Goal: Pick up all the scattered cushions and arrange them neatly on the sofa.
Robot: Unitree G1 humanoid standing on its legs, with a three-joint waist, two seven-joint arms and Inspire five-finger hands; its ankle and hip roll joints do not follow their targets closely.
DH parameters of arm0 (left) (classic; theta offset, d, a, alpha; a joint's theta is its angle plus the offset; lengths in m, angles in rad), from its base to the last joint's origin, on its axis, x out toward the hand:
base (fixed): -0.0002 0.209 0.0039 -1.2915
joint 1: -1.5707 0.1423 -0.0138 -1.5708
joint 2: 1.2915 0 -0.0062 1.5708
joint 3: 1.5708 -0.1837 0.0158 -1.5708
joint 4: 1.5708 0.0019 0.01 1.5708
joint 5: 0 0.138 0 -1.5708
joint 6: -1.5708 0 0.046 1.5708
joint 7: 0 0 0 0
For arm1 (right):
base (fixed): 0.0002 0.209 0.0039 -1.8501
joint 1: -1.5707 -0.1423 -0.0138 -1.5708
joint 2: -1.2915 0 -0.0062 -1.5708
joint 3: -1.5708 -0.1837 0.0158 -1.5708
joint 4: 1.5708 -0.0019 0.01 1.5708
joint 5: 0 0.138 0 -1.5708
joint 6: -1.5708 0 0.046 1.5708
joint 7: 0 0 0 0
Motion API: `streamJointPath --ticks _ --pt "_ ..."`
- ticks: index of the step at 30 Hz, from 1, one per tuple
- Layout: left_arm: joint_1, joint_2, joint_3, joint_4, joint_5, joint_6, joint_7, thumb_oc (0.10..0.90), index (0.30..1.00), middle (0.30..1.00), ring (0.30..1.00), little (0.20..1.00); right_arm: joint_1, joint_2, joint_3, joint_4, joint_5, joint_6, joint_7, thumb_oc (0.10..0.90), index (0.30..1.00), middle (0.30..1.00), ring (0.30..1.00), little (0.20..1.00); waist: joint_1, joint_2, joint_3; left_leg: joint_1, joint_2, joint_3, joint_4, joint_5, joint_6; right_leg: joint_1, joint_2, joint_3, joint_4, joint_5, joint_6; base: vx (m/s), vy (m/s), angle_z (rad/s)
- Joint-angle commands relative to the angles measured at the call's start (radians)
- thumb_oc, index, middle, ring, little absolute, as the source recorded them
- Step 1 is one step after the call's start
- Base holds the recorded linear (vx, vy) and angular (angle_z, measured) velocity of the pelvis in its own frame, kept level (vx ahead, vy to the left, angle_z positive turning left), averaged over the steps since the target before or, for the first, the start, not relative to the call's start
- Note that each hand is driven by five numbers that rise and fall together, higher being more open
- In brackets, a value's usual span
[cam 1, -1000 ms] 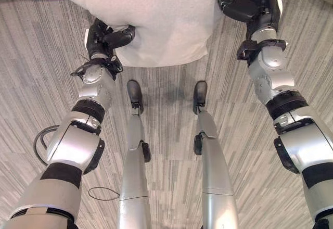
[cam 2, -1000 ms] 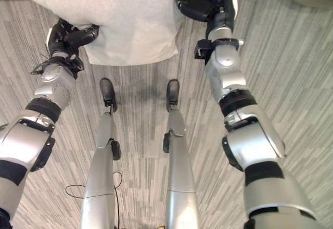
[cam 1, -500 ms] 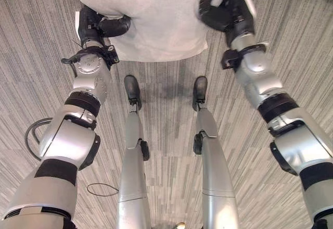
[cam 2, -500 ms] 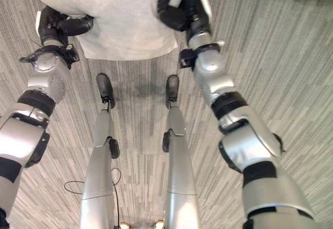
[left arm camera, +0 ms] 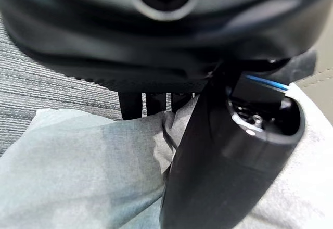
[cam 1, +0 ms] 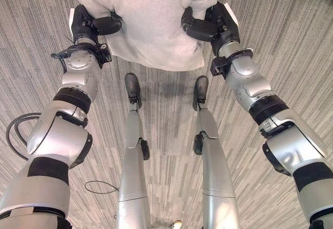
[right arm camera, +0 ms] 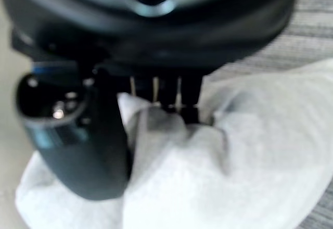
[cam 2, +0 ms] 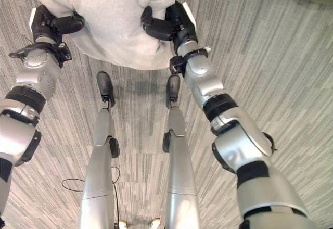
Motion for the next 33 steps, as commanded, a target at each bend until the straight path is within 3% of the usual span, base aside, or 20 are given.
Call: streamJointPath --ticks 1,5,8,9,10,16,17,18,21,22,23,26,28,30,31,33 --pt "-0.125 -0.199 -0.022 -0.194 0.053 -0.174 -0.125 0.400 0.300 0.300 0.300 0.300 0.034 0.274 0.156 -0.012 -0.117 -0.052 0.067 0.400 0.300 0.300 0.300 0.300 0.011 -0.033 -0.138 0.013 -0.002 -0.024 0.086 -0.187 -0.052 0.081 -0.036 0.041 -0.143 -0.012 0.113 0.00 0.000 0.00" --pt "-0.090 -0.209 0.018 -0.242 0.043 -0.197 -0.111 0.400 0.300 0.300 0.300 0.300 0.061 0.247 0.100 -0.021 -0.141 -0.065 0.034 0.400 0.300 0.300 0.300 0.300 0.009 -0.033 -0.147 0.021 -0.001 -0.021 0.085 -0.191 -0.054 0.092 -0.038 0.039 -0.147 -0.013 0.115 0.00 0.000 0.00" --pt "0.082 -0.235 0.117 -0.450 0.029 -0.247 -0.099 0.400 0.300 0.300 0.300 0.300 0.164 0.134 -0.038 -0.128 -0.240 -0.103 -0.048 0.400 0.300 0.300 0.300 0.300 0.007 -0.039 -0.160 0.075 -0.005 -0.023 0.071 -0.194 -0.058 0.156 -0.044 0.026 -0.167 -0.009 0.121 -0.03 0.041 0.00" --pt "0.372 -0.241 0.210 -0.742 0.094 -0.269 -0.123 0.400 0.300 0.300 0.300 0.300 0.397 0.106 -0.192 -0.357 -0.300 -0.145 -0.077 0.400 0.300 0.300 0.300 0.300 0.013 -0.047 -0.169 0.233 -0.012 -0.024 0.048 -0.201 -0.066 0.313 -0.043 -0.004 -0.198 0.000 0.128 -0.07 0.123 0.15" --pt "0.434 -0.238 0.220 -0.788 0.119 -0.273 -0.120 0.400 0.300 0.300 0.300 0.300 0.452 0.096 -0.205 -0.410 -0.328 -0.142 -0.078 0.400 0.300 0.300 0.300 0.300 0.012 -0.051 -0.163 0.280 -0.011 -0.021 0.041 -0.205 -0.066 0.360 -0.047 -0.011 -0.214 0.006 0.129 -0.08 0.118 0.26" --pt "0.434 -0.238 0.220 -0.788 0.119 -0.273 -0.120 0.400 0.300 0.300 0.300 0.300 0.452 0.096 -0.205 -0.410 -0.328 -0.142 -0.078 0.400 0.300 0.300 0.300 0.300 0.013 -0.051 -0.162 0.282 -0.011 -0.021 0.040 -0.204 -0.066 0.362 -0.047 -0.011 -0.215 0.006 0.129 0.00 0.005 0.09" --pt "0.481 -0.248 0.229 -0.826 0.132 -0.271 -0.128 0.400 0.300 0.300 0.300 0.300 0.499 0.095 -0.218 -0.460 -0.349 -0.142 -0.073 0.400 0.300 0.300 0.300 0.300 0.013 -0.055 -0.167 0.319 -0.012 -0.018 0.034 -0.208 -0.067 0.397 -0.049 -0.016 -0.223 0.006 0.129 -0.02 0.056 -0.01" --pt "0.668 -0.265 0.234 -0.932 0.218 -0.269 -0.131 0.400 0.300 0.300 0.300 0.300 0.703 0.111 -0.264 -0.617 -0.384 -0.139 -0.047 0.400 0.300 0.300 0.300 0.300 0.013 -0.070 -0.177 0.499 -0.018 -0.008 0.009 -0.224 -0.063 0.587 -0.061 -0.035 -0.273 0.021 0.129 -0.02 0.079 -0.02" --pt "0.972 -0.270 0.211 -1.037 0.227 -0.247 -0.192 0.400 0.300 0.300 0.300 0.300 1.000 0.149 -0.286 -0.792 -0.368 -0.115 0.036 0.400 0.300 0.300 0.300 0.300 0.025 -0.076 -0.229 0.867 -0.037 0.038 0.005 -0.304 -0.018 0.974 -0.094 -0.047 -0.352 0.017 0.127 0.07 0.145 0.11" --pt "0.972 -0.270 0.211 -1.037 0.227 -0.247 -0.192 0.400 0.300 0.300 0.300 0.300 1.000 0.149 -0.286 -0.792 -0.368 -0.115 0.036 0.400 0.300 0.300 0.300 0.300 0.025 -0.076 -0.228 0.868 -0.037 0.038 0.005 -0.303 -0.018 0.974 -0.094 -0.047 -0.352 0.017 0.127 0.16 0.135 -0.01" --pt "1.018 -0.255 0.206 -1.060 0.245 -0.247 -0.191 0.400 0.300 0.300 0.300 0.300 1.045 0.154 -0.288 -0.827 -0.359 -0.111 0.053 0.400 0.300 0.300 0.300 0.300 0.025 -0.065 -0.255 0.944 -0.040 0.047 -0.008 -0.320 -0.004 1.039 -0.107 -0.042 -0.364 0.011 0.131 0.12 0.082 -0.27" --pt "1.077 -0.239 0.207 -1.100 0.277 -0.243 -0.178 0.400 0.300 0.300 0.300 0.300 1.108 0.152 -0.301 -0.884 -0.360 -0.104 0.066 0.400 0.300 0.300 0.300 0.300 0.025 -0.046 -0.296 1.044 -0.049 0.056 -0.039 -0.326 0.008 1.115 -0.118 -0.038 -0.342 -0.010 0.130 0.13 0.061 -0.21" --pt "1.091 -0.236 0.210 -1.117 0.292 -0.241 -0.163 0.400 0.300 0.300 0.300 0.300 1.126 0.153 -0.302 -0.904 -0.365 -0.101 0.065 0.400 0.300 0.300 0.300 0.300 0.019 -0.030 -0.319 1.093 -0.050 0.045 -0.061 -0.321 0.009 1.147 -0.102 -0.006 -0.312 -0.036 0.130 0.09 -0.032 0.11" --pt "1.093 -0.235 0.208 -1.132 0.324 -0.242 -0.127 0.400 0.300 0.300 0.300 0.300 1.124 0.150 -0.312 -0.917 -0.372 -0.101 0.045 0.400 0.300 0.300 0.300 0.300 -0.001 -0.017 -0.329 1.135 -0.045 0.019 -0.092 -0.299 0.008 1.163 -0.015 0.136 -0.248 -0.092 0.118 0.05 -0.075 0.48" --pt "1.097 -0.232 0.207 -1.140 0.338 -0.235 -0.125 0.400 0.300 0.300 0.300 0.300 1.124 0.150 -0.313 -0.940 -0.378 -0.108 0.029 0.400 0.300 0.300 0.300 0.300 -0.001 -0.013 -0.333 1.156 -0.051 -0.025 -0.100 -0.283 0.006 1.207 0.066 0.260 -0.199 -0.169 0.080 0.02 -0.074 0.60" --pt "1.097 -0.232 0.207 -1.140 0.338 -0.235 -0.125 0.400 0.300 0.300 0.300 0.300 1.124 0.150 -0.313 -0.940 -0.378 -0.108 0.029 0.400 0.300 0.300 0.300 0.300 -0.001 -0.013 -0.333 1.157 -0.050 -0.025 -0.101 -0.282 0.006 1.207 0.066 0.261 -0.199 -0.169 0.080 0.01 -0.035 0.62"
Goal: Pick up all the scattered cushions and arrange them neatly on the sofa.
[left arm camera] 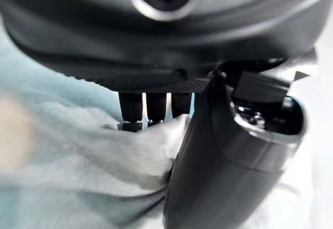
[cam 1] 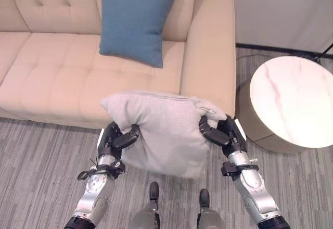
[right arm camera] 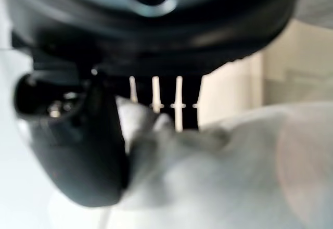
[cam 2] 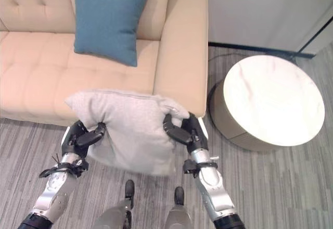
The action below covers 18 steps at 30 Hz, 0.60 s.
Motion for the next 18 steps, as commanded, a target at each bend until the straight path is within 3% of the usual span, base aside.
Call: streamJointPath --ticks 1,2,5,8,9,10,12,13,16,18 --pt "-0.128 -0.067 -0.102 -0.211 0.073 -0.140 -0.106 0.400 0.300 0.300 0.300 0.300 -0.087 0.027 0.133 -0.142 -0.051 -0.101 0.058 0.400 0.300 0.300 0.300 0.300 -0.003 0.007 -0.161 0.035 0.023 0.025 0.019 -0.117 -0.045 0.001 0.102 0.113 -0.009 0.001 -0.023 -0.02 -0.144 0.66" --pt "-0.123 -0.055 -0.086 -0.219 0.094 -0.138 -0.101 0.400 0.300 0.300 0.300 0.300 -0.098 0.028 0.151 -0.147 -0.055 -0.103 0.056 0.400 0.300 0.300 0.300 0.300 0.007 0.002 -0.165 0.042 0.012 -0.034 0.017 -0.105 -0.051 0.041 0.136 0.154 0.009 -0.040 -0.058 -0.07 -0.343 0.52" --pt "-0.086 -0.044 -0.038 -0.267 0.116 -0.132 -0.081 0.400 0.300 0.300 0.300 0.300 -0.148 0.027 0.198 -0.175 -0.018 -0.104 0.073 0.400 0.300 0.300 0.300 0.300 0.049 0.000 -0.183 0.022 0.038 -0.122 0.006 -0.051 -0.092 0.085 0.180 0.076 -0.032 -0.058 -0.105 -0.11 -0.389 0.60" --pt "-0.075 -0.052 -0.022 -0.277 0.109 -0.134 -0.073 0.400 0.300 0.300 0.300 0.300 -0.181 0.016 0.211 -0.185 -0.012 -0.108 0.067 0.400 0.300 0.300 0.300 0.300 0.058 0.005 -0.170 -0.020 0.038 -0.147 0.011 -0.003 -0.115 0.087 0.186 0.017 -0.041 -0.058 -0.120 -0.18 -0.191 1.03" --pt "-0.077 -0.056 -0.019 -0.272 0.109 -0.135 -0.067 0.400 0.300 0.300 0.300 0.300 -0.188 0.008 0.212 -0.186 -0.014 -0.106 0.061 0.400 0.300 0.300 0.300 0.300 0.062 0.001 -0.162 -0.042 0.037 -0.117 0.015 0.001 -0.108 0.084 0.183 -0.003 -0.044 -0.055 -0.125 -0.23 -0.073 1.03" --pt "-0.075 -0.066 -0.018 -0.264 0.111 -0.132 -0.058 0.400 0.300 0.300 0.300 0.300 -0.208 0.000 0.224 -0.185 -0.027 -0.100 0.053 0.400 0.300 0.300 0.300 0.300 0.060 -0.014 -0.150 -0.051 0.043 -0.008 0.034 -0.019 -0.082 0.073 0.157 -0.063 -0.051 -0.039 -0.126 -0.24 -0.073 0.78" --pt "-0.071 -0.067 -0.018 -0.266 0.108 -0.131 -0.059 0.400 0.300 0.300 0.300 0.300 -0.216 -0.002 0.230 -0.184 -0.027 -0.101 0.053 0.400 0.300 0.300 0.300 0.300 0.064 -0.017 -0.152 -0.058 0.051 0.028 0.058 -0.032 -0.074 0.065 0.146 -0.091 -0.061 -0.025 -0.124 -0.22 -0.040 1.22" --pt "-0.062 -0.066 -0.011 -0.280 0.106 -0.134 -0.063 0.400 0.300 0.300 0.300 0.300 -0.233 -0.009 0.239 -0.192 -0.020 -0.100 0.065 0.400 0.300 0.300 0.300 0.300 0.082 -0.034 -0.155 -0.038 0.055 0.047 0.099 -0.078 -0.066 0.058 0.120 -0.141 -0.079 -0.007 -0.121 -0.20 -0.033 1.41" --pt "-0.040 -0.072 -0.002 -0.292 0.096 -0.132 -0.076 0.400 0.300 0.300 0.300 0.300 -0.239 -0.013 0.243 -0.205 0.000 -0.105 0.091 0.400 0.300 0.300 0.300 0.300 0.090 -0.050 -0.157 -0.007 0.051 0.032 0.150 -0.138 -0.062 0.070 0.098 -0.191 -0.098 0.003 -0.117 -0.13 -0.007 0.89" --pt "-0.020 -0.080 0.006 -0.301 0.091 -0.136 -0.084 0.400 0.300 0.300 0.300 0.300 -0.236 -0.011 0.245 -0.211 0.028 -0.114 0.113 0.400 0.300 0.300 0.300 0.300 0.103 -0.061 -0.161 0.036 0.077 0.045 0.175 -0.172 -0.063 0.072 0.082 -0.244 -0.114 0.012 -0.111 -0.09 0.047 1.00"
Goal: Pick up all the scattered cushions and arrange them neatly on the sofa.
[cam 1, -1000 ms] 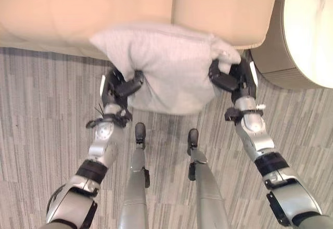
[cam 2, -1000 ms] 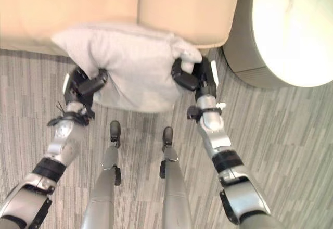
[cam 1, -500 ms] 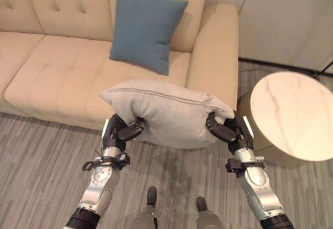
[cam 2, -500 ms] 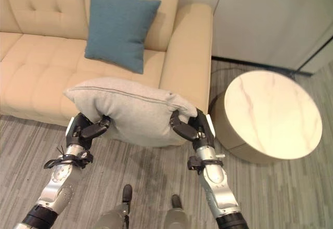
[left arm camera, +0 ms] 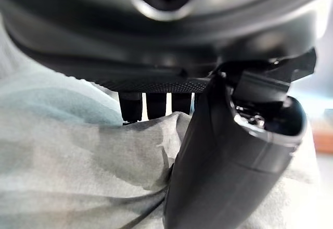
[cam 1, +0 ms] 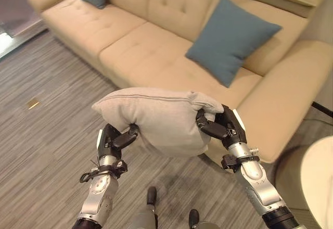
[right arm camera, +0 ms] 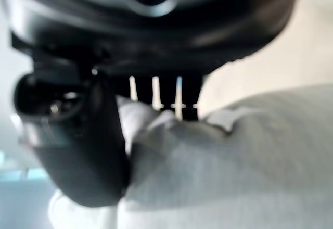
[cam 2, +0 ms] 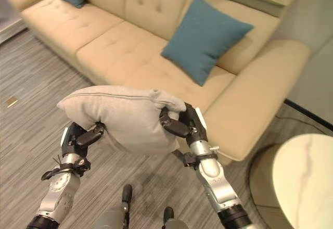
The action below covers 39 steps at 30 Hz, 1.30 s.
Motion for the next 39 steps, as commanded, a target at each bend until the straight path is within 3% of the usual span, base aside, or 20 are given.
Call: streamJointPath --ticks 1,2,6,8,10,14,16,17,19,21,23,24,27,28,29,32,34,36,37,39 --pt "-0.128 -0.022 -0.081 -0.282 0.045 -0.139 -0.131 0.400 0.300 0.300 0.300 0.300 -0.149 0.082 0.097 -0.175 0.023 -0.127 0.130 0.400 0.300 0.300 0.300 0.300 0.002 -0.071 -0.106 0.037 0.055 0.024 0.042 -0.162 -0.052 -0.016 -0.031 -0.013 -0.099 0.053 0.123 -0.11 0.104 1.10" --pt "-0.119 -0.025 -0.077 -0.282 0.042 -0.137 -0.133 0.400 0.300 0.300 0.300 0.300 -0.142 0.081 0.094 -0.175 0.029 -0.129 0.135 0.400 0.300 0.300 0.300 0.300 0.003 -0.069 -0.106 0.061 0.080 0.052 0.035 -0.165 -0.054 -0.013 -0.042 -0.051 -0.098 0.052 0.126 -0.10 0.149 0.94" --pt "-0.103 -0.021 -0.074 -0.298 0.044 -0.130 -0.142 0.400 0.300 0.300 0.300 0.300 -0.125 0.078 0.059 -0.196 0.048 -0.140 0.131 0.400 0.300 0.300 0.300 0.300 -0.010 -0.054 -0.104 0.080 0.198 0.301 -0.048 -0.095 -0.088 0.012 -0.118 -0.263 -0.094 0.064 0.148 -0.08 0.223 1.20" --pt "-0.072 -0.018 -0.062 -0.311 0.027 -0.118 -0.162 0.400 0.300 0.300 0.300 0.300 -0.102 0.080 0.040 -0.215 0.066 -0.134 0.141 0.400 0.300 0.300 0.300 0.300 -0.005 -0.045 -0.103 0.074 0.211 0.373 -0.069 -0.076 -0.093 0.029 -0.147 -0.342 -0.102 0.081 0.158 -0.03 0.310 1.86" --pt "-0.033 -0.012 -0.042 -0.324 0.023 -0.109 -0.171 0.400 0.300 0.300 0.300 0.300 -0.090 0.105 0.052 -0.222 0.111 -0.122 0.176 0.400 0.300 0.300 0.300 0.300 0.019 -0.047 -0.103 0.065 0.181 0.331 -0.070 -0.094 -0.087 0.035 -0.169 -0.351 -0.108 0.103 0.171 0.03 0.348 1.45" --pt "0.005 -0.012 -0.030 -0.322 -0.030 -0.093 -0.218 0.400 0.300 0.300 0.300 0.300 -0.069 0.185 0.092 -0.198 0.206 -0.099 0.247 0.400 0.300 0.300 0.300 0.300 0.089 -0.098 -0.085 -0.010 0.082 0.244 0.042 -0.196 -0.029 0.052 -0.272 -0.374 -0.068 0.129 0.203 0.02 0.341 0.55" --pt "0.007 -0.010 -0.032 -0.322 -0.041 -0.088 -0.220 0.400 0.300 0.300 0.300 0.300 -0.059 0.196 0.094 -0.201 0.216 -0.099 0.254 0.400 0.300 0.300 0.300 0.300 0.095 -0.106 -0.080 -0.022 0.065 0.234 0.065 -0.213 -0.017 0.044 -0.292 -0.368 -0.027 0.127 0.201 0.08 0.205 0.64" --pt "-0.001 -0.006 -0.040 -0.319 -0.041 -0.085 -0.220 0.400 0.300 0.300 0.300 0.300 -0.042 0.198 0.091 -0.208 0.222 -0.098 0.254 0.400 0.300 0.300 0.300 0.300 0.086 -0.113 -0.073 -0.025 0.048 0.208 0.071 -0.222 -0.006 0.033 -0.284 -0.323 0.012 0.131 0.195 0.18 0.222 0.66" --pt "-0.026 -0.007 -0.070 -0.317 -0.054 -0.078 -0.227 0.400 0.300 0.300 0.300 0.300 -0.015 0.197 0.080 -0.232 0.242 -0.092 0.260 0.400 0.300 0.300 0.300 0.300 0.046 -0.117 -0.059 -0.009 0.011 0.142 0.050 -0.224 0.015 -0.033 -0.188 -0.132 0.069 0.089 0.177 0.25 0.227 1.13" --pt "-0.043 -0.007 -0.089 -0.314 -0.070 -0.067 -0.236 0.400 0.300 0.300 0.300 0.300 -0.009 0.189 0.069 -0.241 0.261 -0.096 0.258 0.400 0.300 0.300 0.300 0.300 0.000 -0.112 -0.040 0.041 -0.025 0.067 0.010 -0.233 0.028 -0.135 -0.095 0.007 0.042 0.085 0.165 0.40 0.191 1.65" --pt "-0.045 -0.005 -0.091 -0.314 -0.072 -0.064 -0.235 0.400 0.300 0.300 0.300 0.300 -0.009 0.188 0.070 -0.245 0.264 -0.094 0.257 0.400 0.300 0.300 0.300 0.300 -0.011 -0.112 -0.034 0.059 -0.030 0.054 0.002 -0.242 0.027 -0.147 -0.092 0.008 0.014 0.098 0.166 0.34 0.056 0.95" --pt "-0.055 -0.005 -0.097 -0.313 -0.068 -0.056 -0.234 0.400 0.300 0.300 0.300 0.300 -0.004 0.193 0.067 -0.251 0.285 -0.093 0.267 0.400 0.300 0.300 0.300 0.300 -0.038 -0.115 -0.024 0.106 -0.045 0.024 -0.012 -0.260 0.029 -0.222 -0.076 0.016 -0.039 0.142 0.177 0.43 0.011 0.49" --pt "-0.067 -0.015 -0.103 -0.305 -0.045 -0.054 -0.236 0.400 0.300 0.300 0.300 0.300 0.012 0.194 0.063 -0.247 0.298 -0.093 0.271 0.400 0.300 0.300 0.300 0.300 -0.070 -0.107 -0.015 0.185 -0.063 -0.039 -0.017 -0.310 0.028 -0.290 -0.069 -0.011 -0.116 0.197 0.204 0.49 -0.013 0.72" --pt "-0.067 -0.016 -0.104 -0.305 -0.044 -0.054 -0.236 0.400 0.300 0.300 0.300 0.300 0.013 0.193 0.063 -0.247 0.298 -0.093 0.271 0.400 0.300 0.300 0.300 0.300 -0.072 -0.101 -0.014 0.189 -0.057 -0.042 -0.017 -0.314 0.027 -0.284 -0.064 -0.016 -0.119 0.196 0.203 0.57 -0.090 0.77" --pt "-0.062 -0.023 -0.102 -0.298 -0.045 -0.056 -0.244 0.400 0.300 0.300 0.300 0.300 0.025 0.194 0.063 -0.250 0.296 -0.091 0.276 0.400 0.300 0.300 0.300 0.300 -0.082 -0.097 -0.019 0.238 -0.054 -0.070 -0.031 -0.342 0.019 -0.318 -0.076 -0.071 -0.143 0.225 0.214 0.38 -0.074 0.72" --pt "-0.047 -0.026 -0.102 -0.303 -0.041 -0.053 -0.252 0.400 0.300 0.300 0.300 0.300 0.064 0.185 0.054 -0.259 0.286 -0.095 0.275 0.400 0.300 0.300 0.300 0.300 -0.098 -0.097 -0.038 0.293 -0.037 -0.088 -0.045 -0.367 0.007 -0.318 -0.083 -0.093 -0.139 0.231 0.212 0.66 -0.200 0.57" --pt "0.013 -0.037 -0.083 -0.312 -0.051 -0.055 -0.268 0.400 0.300 0.300 0.300 0.300 0.090 0.171 0.083 -0.244 0.292 -0.089 0.296 0.400 0.300 0.300 0.300 0.300 -0.119 -0.068 -0.070 0.312 0.022 -0.056 0.092 -0.281 -0.057 -0.286 -0.038 -0.044 -0.072 0.224 0.169 0.69 -0.194 0.37" --pt "0.036 -0.020 -0.080 -0.326 -0.054 -0.051 -0.269 0.400 0.300 0.300 0.300 0.300 0.078 0.152 0.104 -0.230 0.298 -0.094 0.294 0.400 0.300 0.300 0.300 0.300 -0.108 -0.078 -0.045 0.141 0.033 -0.025 0.449 -0.116 -0.096 -0.245 -0.017 -0.015 -0.051 0.191 0.120 0.37 -0.237 -0.17" --pt "0.041 -0.017 -0.073 -0.329 -0.061 -0.049 -0.272 0.400 0.300 0.300 0.300 0.300 0.073 0.145 0.106 -0.227 0.299 -0.098 0.290 0.400 0.300 0.300 0.300 0.300 -0.099 -0.086 -0.030 0.074 0.043 -0.015 0.586 -0.060 -0.076 -0.220 0.000 -0.007 -0.051 0.171 0.093 0.39 -0.318 -0.45" --pt "0.041 -0.010 -0.074 -0.333 -0.068 -0.044 -0.267 0.400 0.300 0.300 0.300 0.300 0.063 0.136 0.101 -0.224 0.290 -0.101 0.263 0.400 0.300 0.300 0.300 0.300 -0.075 -0.112 -0.005 -0.041 0.049 0.010 0.812 -0.046 -0.023 -0.159 0.028 0.029 -0.063 0.133 0.049 0.34 -0.279 -0.79"
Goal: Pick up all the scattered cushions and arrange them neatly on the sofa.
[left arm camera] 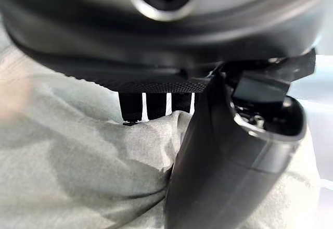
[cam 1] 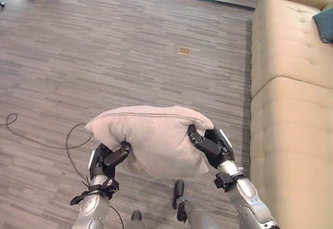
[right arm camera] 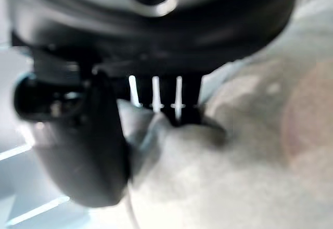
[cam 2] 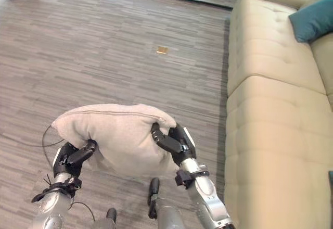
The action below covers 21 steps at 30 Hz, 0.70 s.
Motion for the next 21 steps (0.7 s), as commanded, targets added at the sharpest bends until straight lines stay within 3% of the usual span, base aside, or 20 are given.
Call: streamJointPath --ticks 1,2,3,4,6,8,10,13,14,15,17,18,19,21 --pt "-0.142 -0.032 -0.099 -0.284 0.050 -0.088 -0.187 0.400 0.300 0.300 0.300 0.300 -0.111 0.057 0.088 -0.204 0.019 -0.106 0.076 0.400 0.300 0.300 0.300 0.300 -0.022 -0.020 -0.032 0.073 0.004 0.053 0.164 0.177 0.039 0.110 -0.041 0.073 -0.113 0.000 0.082 0.33 -0.234 -1.01" --pt "-0.141 -0.029 -0.093 -0.292 0.073 -0.091 -0.170 0.400 0.300 0.300 0.300 0.300 -0.118 0.048 0.078 -0.200 0.008 -0.105 0.061 0.400 0.300 0.300 0.300 0.300 0.007 -0.032 -0.004 -0.065 -0.017 0.073 0.303 0.102 0.067 0.161 -0.026 0.107 -0.120 -0.026 0.062 0.38 -0.142 -0.77" --pt "-0.140 -0.035 -0.093 -0.291 0.084 -0.087 -0.155 0.400 0.300 0.300 0.300 0.300 -0.119 0.048 0.077 -0.201 0.018 -0.102 0.060 0.400 0.300 0.300 0.300 0.300 0.016 -0.034 0.000 -0.132 -0.042 0.085 0.293 0.066 0.068 0.184 -0.018 0.124 -0.124 -0.040 0.058 0.38 -0.142 -0.43" --pt "-0.141 -0.035 -0.093 -0.291 0.085 -0.086 -0.155 0.400 0.300 0.300 0.300 0.300 -0.119 0.048 0.076 -0.201 0.018 -0.102 0.061 0.400 0.300 0.300 0.300 0.300 0.015 -0.036 -0.003 -0.135 -0.044 0.086 0.291 0.070 0.068 0.180 -0.021 0.124 -0.124 -0.039 0.058 0.45 0.018 -0.31" --pt "-0.132 -0.042 -0.087 -0.296 0.096 -0.086 -0.148 0.400 0.300 0.300 0.300 0.300 -0.117 0.056 0.072 -0.193 0.045 -0.095 0.068 0.400 0.300 0.300 0.300 0.300 0.056 -0.040 0.004 -0.270 -0.069 0.093 0.143 0.043 0.056 0.270 -0.006 0.179 -0.144 -0.079 0.064 0.59 0.101 -0.49" --pt "-0.115 -0.041 -0.083 -0.295 0.091 -0.087 -0.152 0.400 0.300 0.300 0.300 0.300 -0.112 0.061 0.068 -0.182 0.046 -0.095 0.071 0.400 0.300 0.300 0.300 0.300 0.085 -0.031 -0.006 -0.242 -0.061 0.079 -0.225 0.074 0.052 0.326 0.005 0.203 -0.149 -0.119 0.079 0.69 0.206 -0.87" --pt "-0.107 -0.037 -0.067 -0.294 0.085 -0.094 -0.146 0.400 0.300 0.300 0.300 0.300 -0.108 0.060 0.060 -0.165 0.026 -0.096 0.062 0.400 0.300 0.300 0.300 0.300 0.123 -0.021 -0.015 -0.197 -0.051 0.023 -0.567 0.184 0.022 0.402 0.016 0.233 -0.167 -0.151 0.090 0.59 0.191 -0.94" --pt "-0.091 -0.045 -0.064 -0.286 0.089 -0.094 -0.140 0.400 0.300 0.300 0.300 0.300 -0.095 0.062 0.049 -0.140 0.004 -0.084 0.061 0.400 0.300 0.300 0.300 0.300 0.141 -0.029 -0.038 -0.186 -0.031 -0.015 -0.706 0.220 0.004 0.468 0.007 0.257 -0.173 -0.186 0.108 0.60 0.233 -0.70" --pt "-0.087 -0.038 -0.067 -0.278 0.100 -0.077 -0.144 0.400 0.300 0.300 0.300 0.300 -0.073 0.066 0.045 -0.144 -0.009 -0.079 0.081 0.400 0.300 0.300 0.300 0.300 0.146 -0.039 -0.066 -0.149 -0.038 -0.019 -0.689 0.257 0.009 0.488 -0.042 0.260 -0.104 -0.189 0.145 0.85 0.462 -0.93" --pt "-0.087 -0.033 -0.068 -0.277 0.104 -0.079 -0.146 0.400 0.300 0.300 0.300 0.300 -0.068 0.073 0.048 -0.145 -0.020 -0.076 0.084 0.400 0.300 0.300 0.300 0.300 0.144 -0.043 -0.073 -0.129 -0.046 -0.003 -0.690 0.252 0.020 0.461 -0.064 0.255 -0.037 -0.156 0.175 0.61 0.376 -0.72" --pt "-0.087 -0.033 -0.068 -0.276 0.104 -0.079 -0.146 0.400 0.300 0.300 0.300 0.300 -0.068 0.073 0.047 -0.145 -0.020 -0.076 0.084 0.400 0.300 0.300 0.300 0.300 0.146 -0.040 -0.076 -0.132 -0.042 -0.003 -0.691 0.254 0.020 0.457 -0.061 0.257 -0.038 -0.153 0.175 0.13 0.105 -0.50" --pt "-0.093 -0.029 -0.073 -0.276 0.115 -0.081 -0.137 0.400 0.300 0.300 0.300 0.300 -0.070 0.079 0.057 -0.138 -0.021 -0.069 0.092 0.400 0.300 0.300 0.300 0.300 0.141 -0.047 -0.068 -0.105 -0.069 0.014 -0.668 0.233 0.045 0.399 -0.103 0.248 0.096 -0.024 0.230 0.38 0.308 -0.63" --pt "-0.107 -0.013 -0.084 -0.265 0.124 -0.085 -0.134 0.400 0.300 0.300 0.300 0.300 -0.076 0.092 0.062 -0.118 -0.036 -0.070 0.082 0.400 0.300 0.300 0.300 0.300 0.119 -0.031 -0.058 -0.047 -0.068 0.026 -0.654 0.196 0.068 0.297 -0.144 0.234 0.285 0.104 0.256 0.51 0.397 -0.45" --pt "-0.116 -0.009 -0.089 -0.252 0.126 -0.086 -0.116 0.400 0.300 0.300 0.300 0.300 -0.067 0.110 0.059 -0.123 -0.055 -0.070 0.071 0.400 0.300 0.300 0.300 0.300 0.098 -0.014 -0.059 0.007 -0.050 0.040 -0.661 0.156 0.085 0.237 -0.188 0.176 0.332 0.123 0.235 0.55 0.310 -0.09"
